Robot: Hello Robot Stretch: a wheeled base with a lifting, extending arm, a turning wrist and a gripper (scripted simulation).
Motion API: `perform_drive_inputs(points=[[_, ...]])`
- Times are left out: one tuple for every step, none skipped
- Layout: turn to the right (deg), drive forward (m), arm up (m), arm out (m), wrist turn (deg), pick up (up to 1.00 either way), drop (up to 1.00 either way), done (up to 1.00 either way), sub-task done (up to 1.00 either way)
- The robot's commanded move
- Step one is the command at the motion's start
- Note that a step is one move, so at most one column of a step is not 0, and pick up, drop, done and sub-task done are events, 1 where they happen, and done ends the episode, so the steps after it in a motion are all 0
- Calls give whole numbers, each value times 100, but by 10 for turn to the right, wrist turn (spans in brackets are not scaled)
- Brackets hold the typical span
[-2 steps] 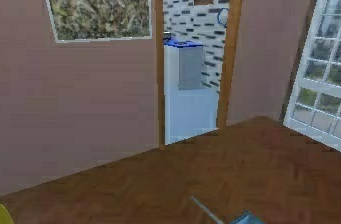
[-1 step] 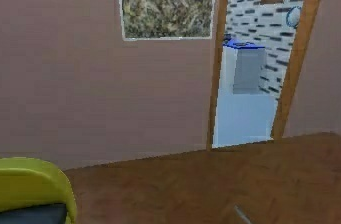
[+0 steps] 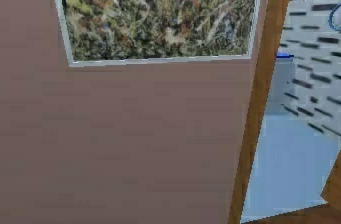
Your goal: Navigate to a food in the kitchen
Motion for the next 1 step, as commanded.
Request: perform_drive_inputs(points=[[0, 35, 0, 0, 0, 0, 0, 0, 0]])
